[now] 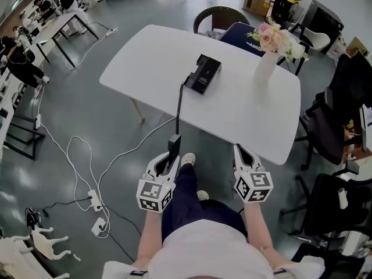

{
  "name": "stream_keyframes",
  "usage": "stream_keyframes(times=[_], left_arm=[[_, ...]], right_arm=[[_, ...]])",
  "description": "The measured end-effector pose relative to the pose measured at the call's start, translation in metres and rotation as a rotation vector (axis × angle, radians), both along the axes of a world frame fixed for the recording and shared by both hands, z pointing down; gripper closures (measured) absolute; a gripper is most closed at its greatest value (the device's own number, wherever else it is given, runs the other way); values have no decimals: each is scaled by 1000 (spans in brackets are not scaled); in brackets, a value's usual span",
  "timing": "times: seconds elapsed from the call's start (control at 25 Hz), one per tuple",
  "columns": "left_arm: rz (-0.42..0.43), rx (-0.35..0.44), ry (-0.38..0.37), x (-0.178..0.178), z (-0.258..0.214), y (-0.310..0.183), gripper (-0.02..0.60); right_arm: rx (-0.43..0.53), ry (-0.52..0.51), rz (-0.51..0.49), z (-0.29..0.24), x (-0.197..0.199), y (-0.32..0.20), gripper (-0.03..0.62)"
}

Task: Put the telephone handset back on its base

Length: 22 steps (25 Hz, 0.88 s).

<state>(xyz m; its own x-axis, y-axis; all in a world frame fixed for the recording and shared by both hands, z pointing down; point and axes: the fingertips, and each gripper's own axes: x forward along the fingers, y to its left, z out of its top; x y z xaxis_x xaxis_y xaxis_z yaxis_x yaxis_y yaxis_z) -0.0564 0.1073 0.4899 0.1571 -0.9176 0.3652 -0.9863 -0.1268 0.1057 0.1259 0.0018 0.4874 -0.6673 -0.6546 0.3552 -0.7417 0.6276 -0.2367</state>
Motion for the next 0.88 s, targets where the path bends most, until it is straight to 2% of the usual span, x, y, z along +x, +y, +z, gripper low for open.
stream_keyframes(times=[0.36,0.88], left_arm=[[21,12,11,-33,-14,-70,497],[60,-13,38,-80,-14,-149,497]], right_arm=[[5,5,-23,-13,-45,-65,556],[-21,25,11,-15,-89,-137,557]])
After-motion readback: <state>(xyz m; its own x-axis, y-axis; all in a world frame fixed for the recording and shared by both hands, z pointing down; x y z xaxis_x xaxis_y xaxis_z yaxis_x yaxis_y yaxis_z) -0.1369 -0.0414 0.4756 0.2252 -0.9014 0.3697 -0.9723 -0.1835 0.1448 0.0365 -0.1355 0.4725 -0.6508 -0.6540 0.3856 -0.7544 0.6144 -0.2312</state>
